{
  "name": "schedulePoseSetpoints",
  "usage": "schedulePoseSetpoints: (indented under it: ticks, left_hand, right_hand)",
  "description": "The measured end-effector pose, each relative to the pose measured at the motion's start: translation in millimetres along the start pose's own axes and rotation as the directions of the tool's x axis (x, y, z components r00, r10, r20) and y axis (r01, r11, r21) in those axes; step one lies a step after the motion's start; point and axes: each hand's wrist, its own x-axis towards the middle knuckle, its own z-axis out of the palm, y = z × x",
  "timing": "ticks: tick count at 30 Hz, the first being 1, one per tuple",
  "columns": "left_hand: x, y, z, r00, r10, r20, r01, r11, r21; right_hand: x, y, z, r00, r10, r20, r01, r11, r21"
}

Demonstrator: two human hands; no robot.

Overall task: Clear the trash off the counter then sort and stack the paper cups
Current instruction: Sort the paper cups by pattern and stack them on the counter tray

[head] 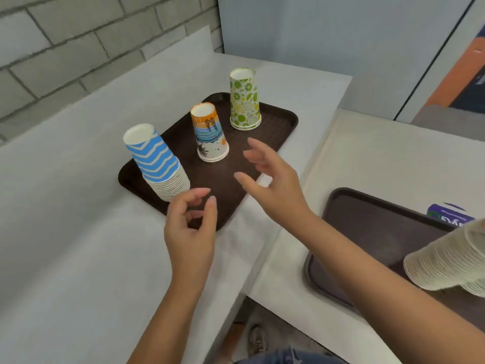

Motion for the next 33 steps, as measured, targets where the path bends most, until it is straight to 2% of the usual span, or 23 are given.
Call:
schedulePoseSetpoints:
  ticks: [3, 5, 9, 11, 13, 15, 19, 23, 27, 33]
  left_hand:
    - [-29.0, 7.7, 46.9, 0.966, 0.064, 0.252, -0.070, 0.997, 0.018]
    - [-49.2, 10.8, 78.4, 0.929, 0.066, 0.365, -0.074, 0.997, 0.009]
    - [-88.9, 14.4, 136.3, 0.852, -0.015, 0.524, 0.012, 1.000, 0.009]
    - [-105.9, 13.8, 159.9, 0.800, -0.072, 0.596, 0.067, 0.997, 0.030]
    - [-121.1, 13.1, 178.4, 0.749, -0.117, 0.652, 0.101, 0.993, 0.062]
    - [-135.5, 14.6, 195.6, 0.723, -0.130, 0.678, 0.105, 0.991, 0.079]
    - [-158.4, 15.9, 219.3, 0.713, -0.134, 0.688, 0.101, 0.991, 0.088]
    - [-167.0, 12.6, 228.1, 0.713, -0.161, 0.682, 0.131, 0.987, 0.096]
    - [-166.2, 6.9, 230.5, 0.716, -0.196, 0.670, 0.148, 0.981, 0.129]
    - [-155.5, 1.3, 230.0, 0.734, -0.226, 0.640, 0.142, 0.973, 0.181]
  right_hand:
    - [-62.0, 25.1, -71.7, 0.981, 0.060, -0.183, -0.067, 0.997, -0.035]
    - [-103.1, 39.5, -115.8, 0.953, 0.054, -0.299, -0.091, 0.989, -0.114]
    - [-169.9, 47.2, -188.7, 0.875, -0.155, -0.459, -0.031, 0.927, -0.373]
    - [-190.9, 47.2, -220.0, 0.800, -0.273, -0.534, -0.024, 0.875, -0.484]
    - [-198.7, 50.7, -247.0, 0.710, -0.354, -0.609, -0.039, 0.844, -0.535]
    - [-194.5, 56.9, -270.1, 0.678, -0.332, -0.655, -0.075, 0.856, -0.511]
    - [-169.9, 70.9, -286.6, 0.742, 0.005, -0.670, -0.226, 0.943, -0.243]
    - [-146.7, 85.6, -285.5, 0.769, 0.191, -0.610, -0.292, 0.954, -0.070]
    - [-128.8, 97.3, -286.5, 0.786, 0.252, -0.565, -0.329, 0.944, -0.036]
    - [-108.3, 99.4, -270.7, 0.864, 0.243, -0.440, -0.300, 0.952, -0.063]
